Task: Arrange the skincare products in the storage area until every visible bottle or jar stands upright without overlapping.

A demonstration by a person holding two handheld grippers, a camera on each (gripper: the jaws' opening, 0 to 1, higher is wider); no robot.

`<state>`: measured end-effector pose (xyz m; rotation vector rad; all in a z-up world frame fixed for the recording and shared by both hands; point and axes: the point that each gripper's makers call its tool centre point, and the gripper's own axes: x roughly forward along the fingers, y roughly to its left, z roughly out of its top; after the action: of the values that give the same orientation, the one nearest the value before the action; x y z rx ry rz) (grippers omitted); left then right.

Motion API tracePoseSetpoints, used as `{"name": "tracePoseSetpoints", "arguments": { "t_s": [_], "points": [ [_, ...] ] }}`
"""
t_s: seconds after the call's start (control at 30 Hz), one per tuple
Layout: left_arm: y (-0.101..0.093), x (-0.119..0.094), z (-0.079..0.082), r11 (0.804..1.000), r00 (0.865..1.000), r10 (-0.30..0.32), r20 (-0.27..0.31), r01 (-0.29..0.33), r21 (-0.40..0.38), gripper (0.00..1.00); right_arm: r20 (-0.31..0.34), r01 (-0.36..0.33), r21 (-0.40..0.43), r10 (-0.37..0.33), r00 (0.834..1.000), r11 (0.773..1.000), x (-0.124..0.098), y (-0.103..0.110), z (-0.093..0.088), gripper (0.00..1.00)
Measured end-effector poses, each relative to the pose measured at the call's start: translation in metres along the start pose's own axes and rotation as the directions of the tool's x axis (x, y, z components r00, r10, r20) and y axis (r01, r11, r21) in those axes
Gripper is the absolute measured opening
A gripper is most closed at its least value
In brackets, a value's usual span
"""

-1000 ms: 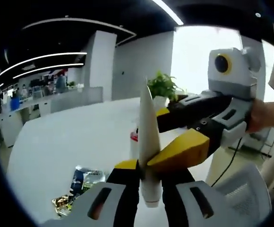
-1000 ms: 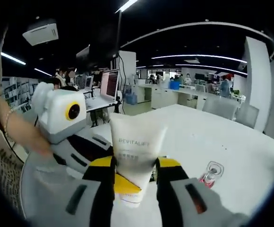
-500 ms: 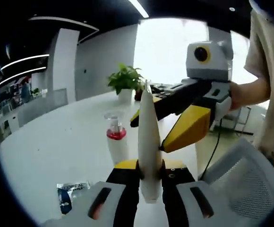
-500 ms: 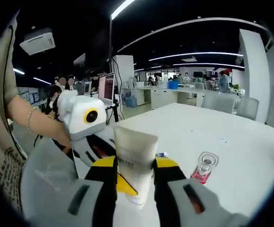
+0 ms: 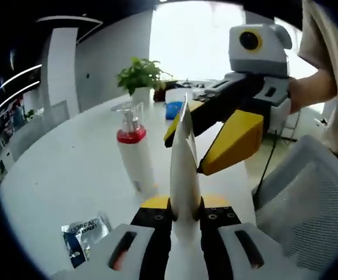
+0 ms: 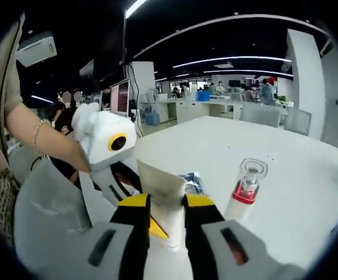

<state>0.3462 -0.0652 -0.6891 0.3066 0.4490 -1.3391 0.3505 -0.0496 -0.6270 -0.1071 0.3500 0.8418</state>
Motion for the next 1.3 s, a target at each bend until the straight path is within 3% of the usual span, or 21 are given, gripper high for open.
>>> {"name": "tracePoseSetpoints", "arguments": {
  "t_s": [0.33, 0.67, 1.3],
  "points": [
    [0.003, 0.003, 0.002, 0.997, 0.999, -0.033, 0.003, 0.033, 0.065, 0.14, 0.019, 0.022, 0.008, -0.022, 1.000, 1.000, -0.001, -0.005, -0.001, 0.22],
    [0.012, 0.013, 0.007, 0.991, 0.998, -0.066, -0.006, 0.067, 0.120, 0.14, 0.023, 0.043, 0.021, -0.043, 0.999, 0.999, -0.003, -0.010, -0.005, 0.43],
    [0.052, 0.029, 0.015, 0.987, 0.997, -0.076, 0.005, 0.075, 0.146, 0.15, -0.025, 0.127, 0.126, -0.125, 0.992, 0.984, -0.022, -0.028, -0.039, 0.75]
  ]
}}
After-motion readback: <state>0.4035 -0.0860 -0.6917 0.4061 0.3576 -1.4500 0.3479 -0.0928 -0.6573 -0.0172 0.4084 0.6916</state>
